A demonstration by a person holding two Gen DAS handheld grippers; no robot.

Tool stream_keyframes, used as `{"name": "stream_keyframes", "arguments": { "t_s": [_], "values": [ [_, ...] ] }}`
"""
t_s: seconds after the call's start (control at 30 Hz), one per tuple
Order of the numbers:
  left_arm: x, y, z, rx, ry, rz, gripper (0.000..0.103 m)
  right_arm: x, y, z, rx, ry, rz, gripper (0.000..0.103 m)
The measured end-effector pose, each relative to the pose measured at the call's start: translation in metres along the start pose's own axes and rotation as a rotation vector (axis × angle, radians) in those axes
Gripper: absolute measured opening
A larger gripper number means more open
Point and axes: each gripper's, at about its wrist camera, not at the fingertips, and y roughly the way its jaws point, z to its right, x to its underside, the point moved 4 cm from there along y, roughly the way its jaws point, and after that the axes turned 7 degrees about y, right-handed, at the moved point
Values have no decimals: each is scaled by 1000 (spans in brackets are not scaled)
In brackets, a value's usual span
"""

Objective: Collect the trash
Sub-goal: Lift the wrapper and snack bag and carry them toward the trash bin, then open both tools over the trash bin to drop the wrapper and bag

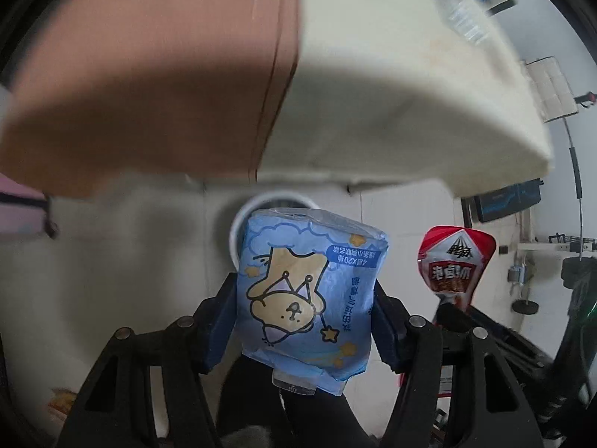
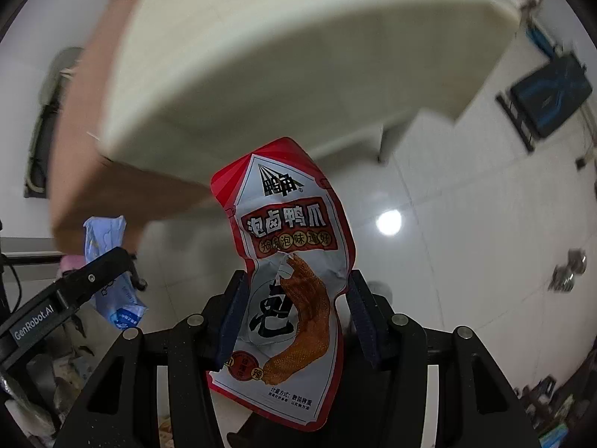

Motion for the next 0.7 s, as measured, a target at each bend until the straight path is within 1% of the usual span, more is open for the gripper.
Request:
{"name": "stream_keyframes", "arguments": {
  "t_s": [0.03, 0.07, 0.1, 0.13, 0.17, 0.2, 0.23, 0.3, 0.33, 0.4, 0.43, 0.5, 0.53, 0.6, 0.67, 0.7],
  "values": [
    [0, 17, -4, 10, -13, -16, 61, 1, 17, 5, 3, 7, -10, 55],
    [0, 38, -10, 20, -24, -34, 62, 1, 44, 11, 9, 17, -24, 55],
    [-1, 62, -15, 17, -28, -54, 64, 0, 64, 17, 11, 23, -33, 55],
    [-2, 78, -19, 16, -33, -64, 70, -1, 80, 21, 13, 32, -38, 55],
    [-3, 97, -25, 8, -38, -70, 74, -2, 101, 26, 14, 36, -48, 55],
    [-5, 113, -29, -4, -37, -71, 81, -3, 119, 29, 10, 38, -61, 56],
    [-7, 125, -32, -10, -39, -71, 92, -5, 138, 33, 1, 46, -70, 56],
    [-11, 153, -39, -17, -47, -73, 103, -7, 180, 39, -21, 46, -109, 60],
    [-10, 162, -42, -19, -49, -74, 103, -9, 195, 40, -40, 53, -125, 62],
    [-6, 180, -48, -31, -46, -81, 103, -12, 230, 46, -51, 46, -154, 64],
    [-7, 190, -49, -44, -39, -80, 103, -13, 239, 46, -53, 40, -154, 66],
    [0, 197, -53, -84, -27, -67, 103, -14, 257, 48, -38, 11, -149, 88],
    [1, 199, -53, -106, -23, -61, 103, -14, 260, 47, -26, -1, -142, 92],
    [6, 199, -54, -144, -21, -63, 103, -13, 263, 47, 28, -39, -119, 93],
    [12, 195, -61, -156, -23, -66, 103, -14, 260, 45, 77, -71, -102, 93],
    [14, 192, -62, -175, -25, -69, 103, -11, 259, 48, 102, -84, -96, 95]
  ]
}}
